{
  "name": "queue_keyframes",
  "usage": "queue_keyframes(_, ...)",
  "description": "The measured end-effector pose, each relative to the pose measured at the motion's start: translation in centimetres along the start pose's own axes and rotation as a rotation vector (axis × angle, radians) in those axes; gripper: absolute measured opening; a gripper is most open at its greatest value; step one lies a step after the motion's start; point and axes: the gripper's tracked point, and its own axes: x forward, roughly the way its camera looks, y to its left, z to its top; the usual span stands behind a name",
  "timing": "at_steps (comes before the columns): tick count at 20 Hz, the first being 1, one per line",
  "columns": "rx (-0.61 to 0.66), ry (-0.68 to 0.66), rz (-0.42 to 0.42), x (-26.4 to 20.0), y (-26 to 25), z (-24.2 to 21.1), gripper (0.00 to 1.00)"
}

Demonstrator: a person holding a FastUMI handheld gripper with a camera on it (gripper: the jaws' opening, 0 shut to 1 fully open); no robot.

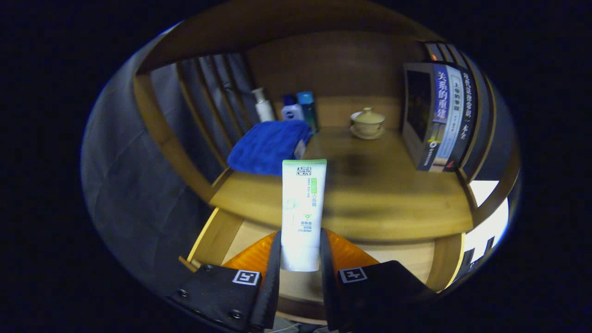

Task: Pull open the drawer, take out the items inside it, and place them on the countertop above the cabinet.

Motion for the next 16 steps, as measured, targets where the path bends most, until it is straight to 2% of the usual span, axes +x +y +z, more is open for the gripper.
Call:
queue_keyframes(3, 0.008, -0.025, -0.088, 2.9, -2.6, 1.6, 0.49)
queue_keyframes(9, 0.008, 0.030, -0.239, 7.7, -6.2, 0.6, 0.49)
queue_keyframes(13, 0.020, -0.011, -0.263, 8.7, -6.1, 1.3, 0.50)
queue_keyframes(16, 0.003, -0.030, -0.281, 8.6, -6.3, 1.4, 0.57)
